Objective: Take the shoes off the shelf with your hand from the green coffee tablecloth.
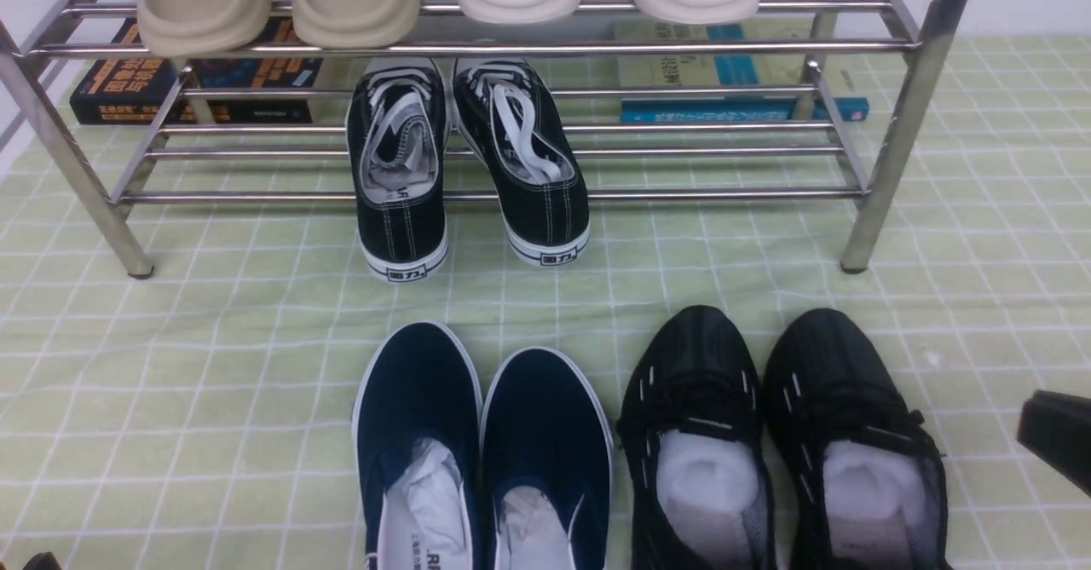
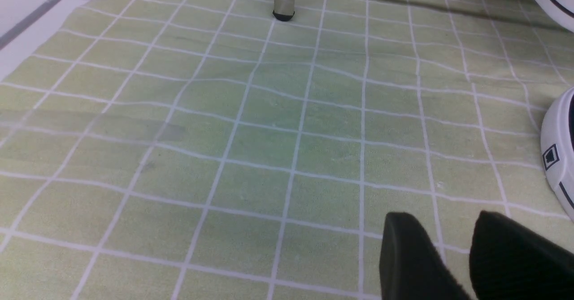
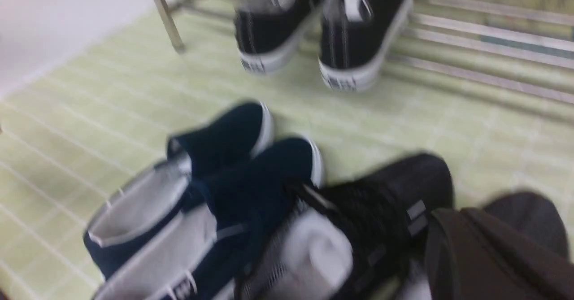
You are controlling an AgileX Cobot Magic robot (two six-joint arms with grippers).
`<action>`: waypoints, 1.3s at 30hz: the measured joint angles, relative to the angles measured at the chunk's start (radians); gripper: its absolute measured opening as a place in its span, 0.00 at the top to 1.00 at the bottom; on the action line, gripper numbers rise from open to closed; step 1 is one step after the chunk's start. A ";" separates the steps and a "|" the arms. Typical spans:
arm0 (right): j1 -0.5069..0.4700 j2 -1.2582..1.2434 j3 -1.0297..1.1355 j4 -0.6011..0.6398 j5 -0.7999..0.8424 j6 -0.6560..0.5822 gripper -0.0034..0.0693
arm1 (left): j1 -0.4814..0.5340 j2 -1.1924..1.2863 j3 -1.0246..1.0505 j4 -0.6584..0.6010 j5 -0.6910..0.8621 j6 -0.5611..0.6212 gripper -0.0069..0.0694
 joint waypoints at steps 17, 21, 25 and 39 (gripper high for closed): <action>0.000 -0.003 0.034 -0.013 -0.057 0.000 0.95 | 0.000 0.000 0.000 0.000 0.000 0.000 0.59; 0.000 -0.011 0.036 -0.037 -0.057 0.000 0.95 | 0.000 0.000 0.000 0.000 0.000 0.000 0.59; -0.024 -0.056 0.079 -0.034 -0.058 -0.036 0.94 | 0.000 0.000 0.000 0.000 0.000 0.000 0.59; -0.539 -0.405 0.389 0.057 0.094 -0.176 0.93 | 0.000 0.000 0.000 0.000 0.000 0.001 0.59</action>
